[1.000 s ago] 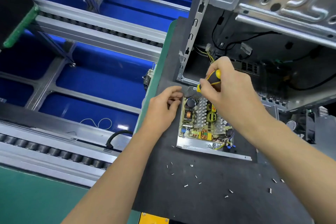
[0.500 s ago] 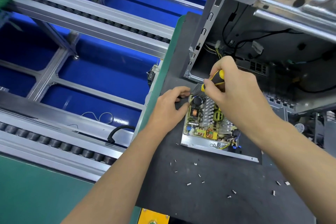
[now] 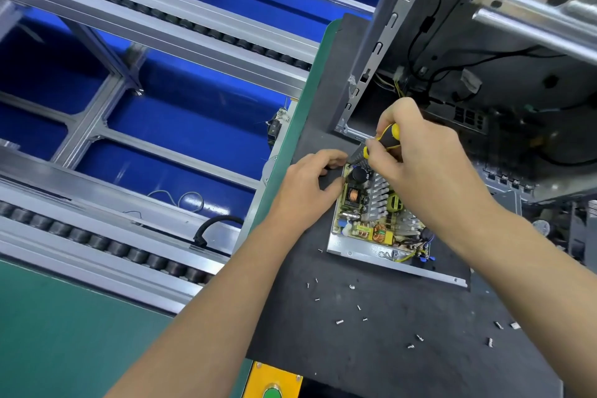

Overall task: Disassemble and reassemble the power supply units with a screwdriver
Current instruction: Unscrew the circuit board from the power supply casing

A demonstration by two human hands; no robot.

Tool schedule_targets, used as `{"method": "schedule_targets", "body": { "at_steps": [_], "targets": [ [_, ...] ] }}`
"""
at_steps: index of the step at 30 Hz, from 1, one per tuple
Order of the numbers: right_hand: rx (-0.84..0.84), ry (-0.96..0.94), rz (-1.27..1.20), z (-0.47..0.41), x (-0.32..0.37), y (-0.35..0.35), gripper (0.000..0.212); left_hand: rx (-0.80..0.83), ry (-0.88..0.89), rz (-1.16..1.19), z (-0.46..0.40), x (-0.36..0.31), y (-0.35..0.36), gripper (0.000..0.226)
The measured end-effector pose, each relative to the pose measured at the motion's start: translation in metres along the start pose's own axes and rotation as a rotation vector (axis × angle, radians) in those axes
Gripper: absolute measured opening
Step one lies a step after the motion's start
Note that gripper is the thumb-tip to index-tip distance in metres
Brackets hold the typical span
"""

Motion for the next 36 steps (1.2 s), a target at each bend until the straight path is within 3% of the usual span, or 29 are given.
{"method": "schedule_targets", "body": {
  "at_steps": [5,11,16,22,26,29,31,36],
  "targets": [
    [0.022,-0.012,0.033,-0.003,0.003,0.000,0.020,-0.003,0.016,-0.007,0.000,0.000,0.000,0.036],
    [0.076,-0.128,0.266,-0.014,0.012,-0.005,0.033,-0.012,0.015,-0.011,0.001,0.001,0.001,0.034],
    [0.194,-0.180,0.279,-0.028,0.020,-0.003,0.017,-0.021,0.015,-0.013,0.001,0.002,0.001,0.035],
    [0.207,-0.238,0.696,-0.033,0.025,-0.007,0.027,-0.020,0.004,-0.012,0.001,0.003,0.002,0.034],
    [0.362,-0.288,0.460,-0.035,0.033,-0.002,0.015,-0.023,0.010,-0.019,0.002,0.004,0.003,0.034],
    [0.370,-0.380,0.614,-0.037,0.033,-0.002,0.008,-0.029,0.019,-0.030,0.002,0.005,0.003,0.034],
    [0.354,-0.402,0.734,-0.034,0.037,0.000,0.016,-0.034,0.024,-0.036,0.002,0.005,0.004,0.034],
    [0.460,-0.310,0.689,-0.036,0.039,0.003,0.026,-0.030,0.020,-0.045,0.003,0.006,0.004,0.034]
  ]
}}
Point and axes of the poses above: each hand's wrist, its own z-axis away from the middle knuckle, its own y-axis out of the palm, x = y × z, the point moved 4 cm from there along -z, towards the middle knuckle, and after that the axes turned 11 degrees about -x, right-handed, at the moved point
